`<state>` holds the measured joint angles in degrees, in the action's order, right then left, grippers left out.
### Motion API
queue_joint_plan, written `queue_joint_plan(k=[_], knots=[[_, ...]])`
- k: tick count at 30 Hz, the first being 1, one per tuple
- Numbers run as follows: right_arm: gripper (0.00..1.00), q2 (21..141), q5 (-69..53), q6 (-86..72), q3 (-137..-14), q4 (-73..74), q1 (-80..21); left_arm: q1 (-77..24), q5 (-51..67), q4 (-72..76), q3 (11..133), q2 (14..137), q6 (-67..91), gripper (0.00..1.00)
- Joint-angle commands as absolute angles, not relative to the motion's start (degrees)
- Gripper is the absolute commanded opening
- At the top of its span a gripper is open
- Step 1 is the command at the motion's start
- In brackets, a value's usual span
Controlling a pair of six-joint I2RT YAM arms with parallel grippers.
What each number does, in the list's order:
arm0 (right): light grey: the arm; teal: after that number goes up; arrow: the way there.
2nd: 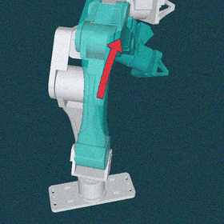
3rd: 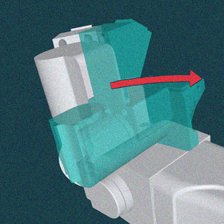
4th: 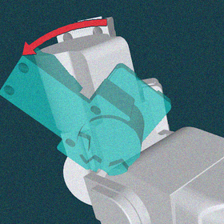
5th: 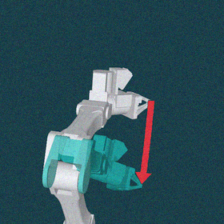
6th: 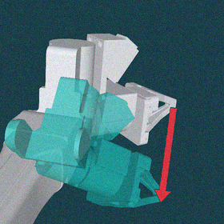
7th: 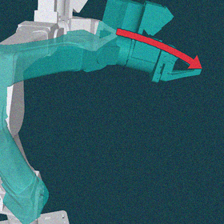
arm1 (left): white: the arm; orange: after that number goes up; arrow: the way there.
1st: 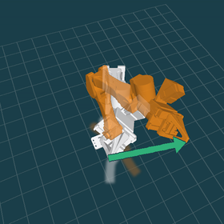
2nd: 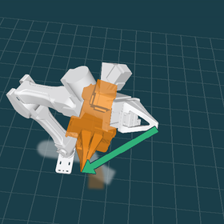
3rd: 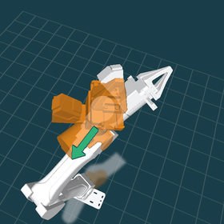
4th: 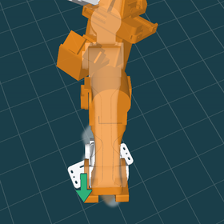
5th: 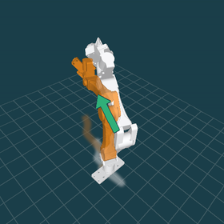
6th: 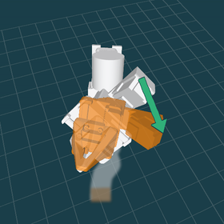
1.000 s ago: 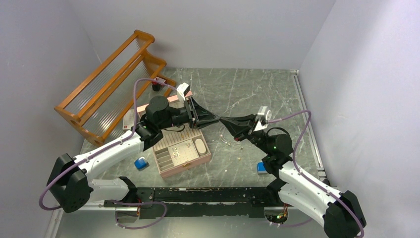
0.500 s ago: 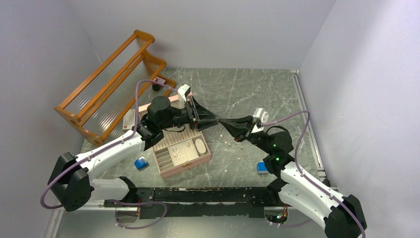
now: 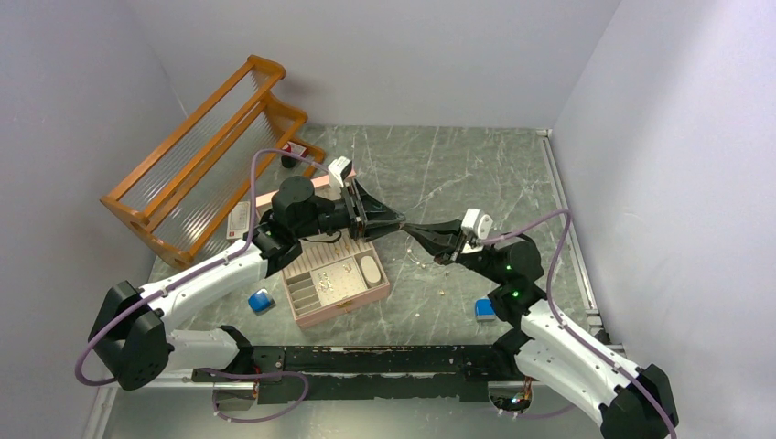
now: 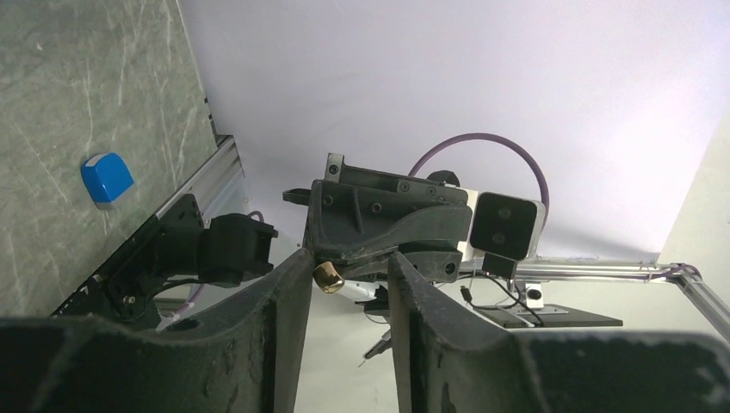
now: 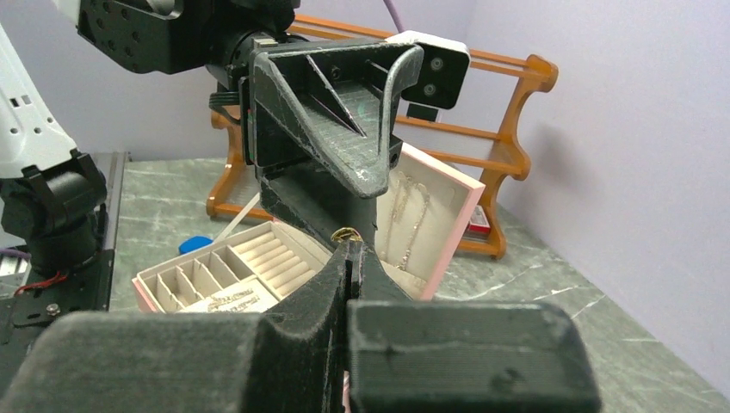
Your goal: Organize the mixed jewelry
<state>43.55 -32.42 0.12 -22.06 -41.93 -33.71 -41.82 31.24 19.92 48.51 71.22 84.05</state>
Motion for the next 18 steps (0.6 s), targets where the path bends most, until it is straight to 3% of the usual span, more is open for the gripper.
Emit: queue_joint_plan(k=[1, 18], knots=[[0.0, 42.3, -33.0, 3.3, -23.2, -42.3, -34.0, -41.5, 33.6, 22.3, 48.2, 70.9, 85.0, 0.4], [0.0, 42.4, -31.8, 3.5, -22.6, -44.0, -33.9, -41.4, 34.7, 21.6, 47.9, 71.1, 84.3, 0.23]])
